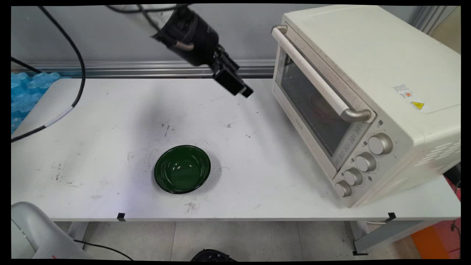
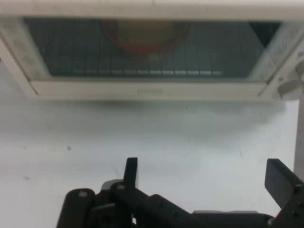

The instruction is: Open the oven

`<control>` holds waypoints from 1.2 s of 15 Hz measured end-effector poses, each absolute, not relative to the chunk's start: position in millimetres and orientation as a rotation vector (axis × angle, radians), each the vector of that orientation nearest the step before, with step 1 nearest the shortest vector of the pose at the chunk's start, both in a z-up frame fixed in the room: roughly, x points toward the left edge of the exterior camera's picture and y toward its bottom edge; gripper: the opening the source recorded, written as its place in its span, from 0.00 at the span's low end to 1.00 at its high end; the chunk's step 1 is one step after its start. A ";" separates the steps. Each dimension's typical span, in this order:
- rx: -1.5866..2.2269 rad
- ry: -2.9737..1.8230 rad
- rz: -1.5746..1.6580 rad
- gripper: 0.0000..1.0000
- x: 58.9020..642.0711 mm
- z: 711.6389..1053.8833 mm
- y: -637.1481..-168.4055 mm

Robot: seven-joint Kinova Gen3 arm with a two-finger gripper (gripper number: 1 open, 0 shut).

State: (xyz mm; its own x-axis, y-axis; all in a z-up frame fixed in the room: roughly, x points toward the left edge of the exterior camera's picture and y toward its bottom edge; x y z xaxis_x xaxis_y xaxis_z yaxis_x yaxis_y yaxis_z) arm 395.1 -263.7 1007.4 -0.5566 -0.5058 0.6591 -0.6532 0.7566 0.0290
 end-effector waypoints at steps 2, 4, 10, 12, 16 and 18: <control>0.864 -2.281 0.292 1.00 390.8 1017.0 -274.2; 0.861 -2.277 0.296 1.00 385.8 1026.8 -285.0; 0.849 -2.266 0.300 1.00 373.3 1045.1 -307.2; 0.838 -2.263 0.300 1.00 365.7 1051.4 -316.6; 0.827 -2.250 0.305 1.00 350.5 1059.8 -334.6; 0.825 -2.241 0.309 1.00 340.7 1062.5 -344.5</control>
State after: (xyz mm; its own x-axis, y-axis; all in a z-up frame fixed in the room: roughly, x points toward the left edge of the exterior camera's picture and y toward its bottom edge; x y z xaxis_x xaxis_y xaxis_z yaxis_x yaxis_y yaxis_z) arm 340.7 -344.5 1062.5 -0.5383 -0.4703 0.6994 -0.6417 0.7666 0.0216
